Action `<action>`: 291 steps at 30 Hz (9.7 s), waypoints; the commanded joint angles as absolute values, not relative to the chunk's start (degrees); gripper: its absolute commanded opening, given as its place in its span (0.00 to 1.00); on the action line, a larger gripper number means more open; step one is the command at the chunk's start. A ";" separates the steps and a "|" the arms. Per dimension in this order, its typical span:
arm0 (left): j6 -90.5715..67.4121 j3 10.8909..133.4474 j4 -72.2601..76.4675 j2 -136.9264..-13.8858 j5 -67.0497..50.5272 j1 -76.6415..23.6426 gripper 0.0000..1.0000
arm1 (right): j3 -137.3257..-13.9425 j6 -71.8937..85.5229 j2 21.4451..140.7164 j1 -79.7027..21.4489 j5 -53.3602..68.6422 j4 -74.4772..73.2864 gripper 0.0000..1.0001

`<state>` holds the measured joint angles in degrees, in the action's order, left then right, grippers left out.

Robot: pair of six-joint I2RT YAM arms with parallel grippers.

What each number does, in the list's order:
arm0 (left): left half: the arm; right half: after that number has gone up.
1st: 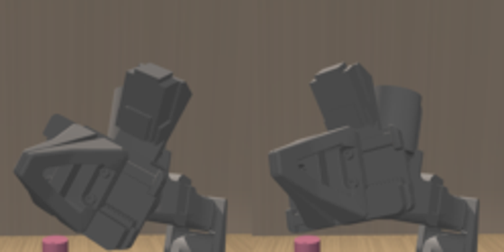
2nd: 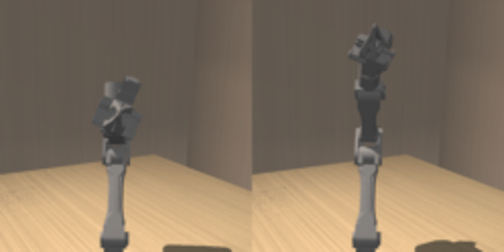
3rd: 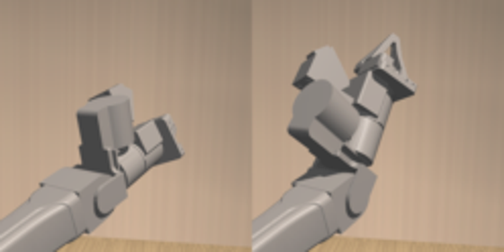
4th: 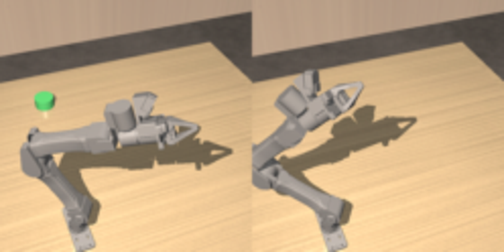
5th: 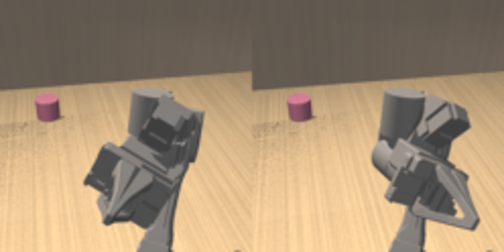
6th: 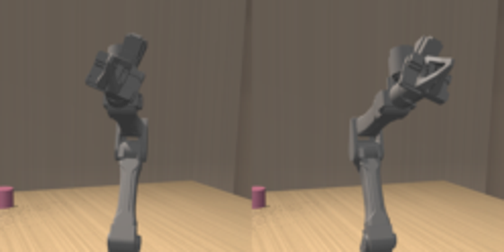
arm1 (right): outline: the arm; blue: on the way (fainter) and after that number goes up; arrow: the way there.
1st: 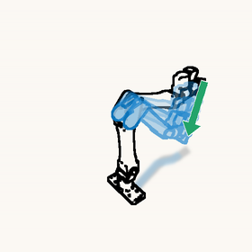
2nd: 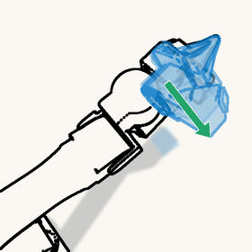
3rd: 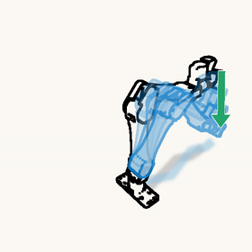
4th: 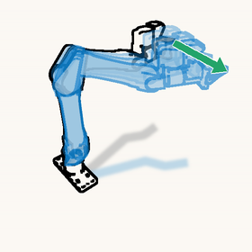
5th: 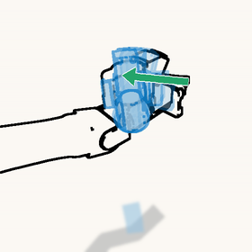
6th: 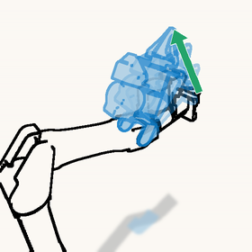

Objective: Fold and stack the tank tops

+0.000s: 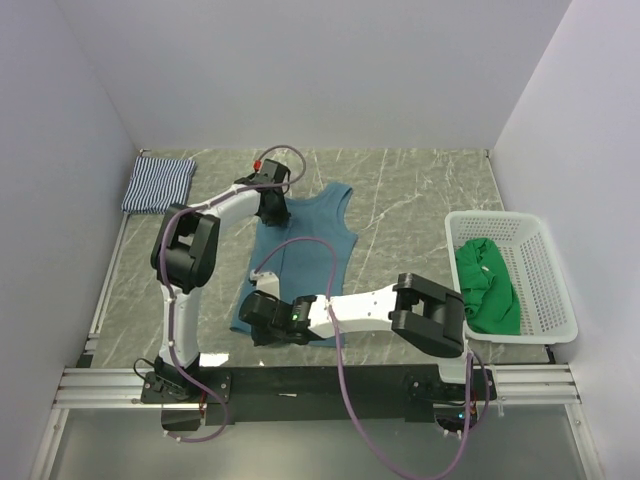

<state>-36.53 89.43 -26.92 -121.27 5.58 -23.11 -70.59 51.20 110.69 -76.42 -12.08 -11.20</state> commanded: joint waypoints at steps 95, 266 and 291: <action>-71.80 55.03 -22.59 -90.97 32.26 -89.12 0.01 | -54.31 35.42 91.14 -19.78 -2.38 -11.16 0.00; -54.31 59.50 -20.65 -81.49 17.75 -62.70 0.46 | -116.45 16.79 135.36 -24.79 -11.27 -35.69 0.52; -55.63 38.76 -13.97 -68.12 9.31 -42.44 0.34 | -57.50 39.19 89.05 -45.50 -15.56 -22.59 0.51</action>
